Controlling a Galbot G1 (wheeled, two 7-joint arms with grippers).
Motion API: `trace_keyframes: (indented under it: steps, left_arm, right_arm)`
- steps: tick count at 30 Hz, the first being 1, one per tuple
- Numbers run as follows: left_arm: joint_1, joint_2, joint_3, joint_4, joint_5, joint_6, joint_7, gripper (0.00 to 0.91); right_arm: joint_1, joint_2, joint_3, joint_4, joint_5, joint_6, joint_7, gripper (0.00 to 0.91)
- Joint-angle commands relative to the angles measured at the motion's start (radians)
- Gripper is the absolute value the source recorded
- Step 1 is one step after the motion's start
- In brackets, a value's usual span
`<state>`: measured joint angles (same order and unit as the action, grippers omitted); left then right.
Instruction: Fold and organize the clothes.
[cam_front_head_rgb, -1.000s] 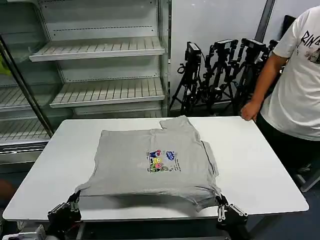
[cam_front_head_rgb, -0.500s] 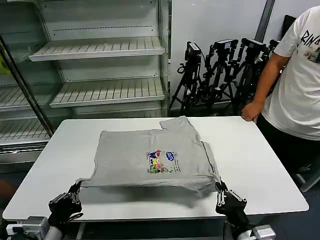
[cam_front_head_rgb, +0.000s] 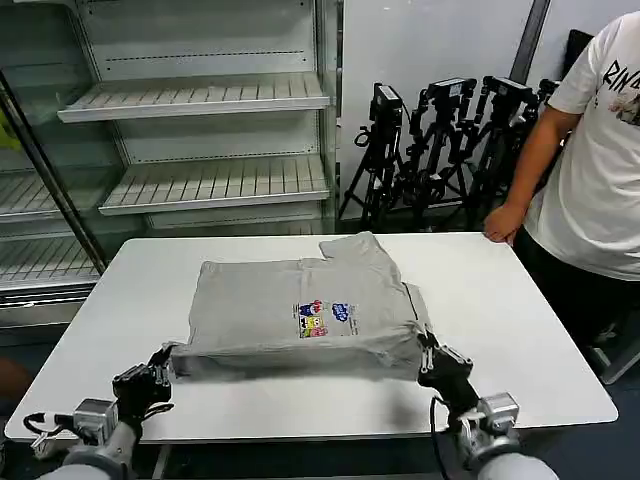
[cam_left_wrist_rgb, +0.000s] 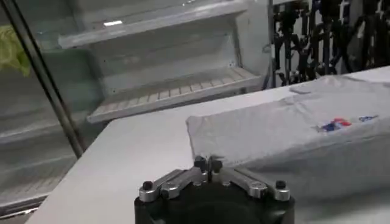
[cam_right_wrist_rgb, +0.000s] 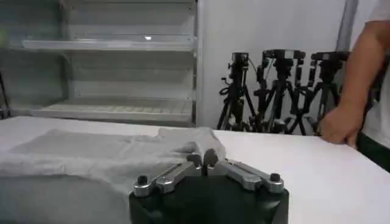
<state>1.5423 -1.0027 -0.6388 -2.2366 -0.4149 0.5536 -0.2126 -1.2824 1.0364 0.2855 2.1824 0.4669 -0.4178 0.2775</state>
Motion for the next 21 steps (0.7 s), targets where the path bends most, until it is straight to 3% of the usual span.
trace_keyframes:
  steps: [1,12,21]
  left_arm:
    - [-0.150,0.045,0.066,0.158,0.014,0.003,0.004,0.020]
    - [-0.251,0.047,0.133,0.257,0.065,-0.002,0.018,0.030]
    - [-0.294,0.033,0.170,0.288,0.080,-0.004,0.023,0.202]
  right_arm:
    - [0.179,-0.002,-0.072,-0.144,0.022,-0.037,0.000,0.000]
    - [0.285,0.033,-0.123,-0.260,0.019,-0.078,-0.002,0.000]
    - [0.322,0.066,-0.162,-0.306,-0.004,-0.080,-0.005,0.000]
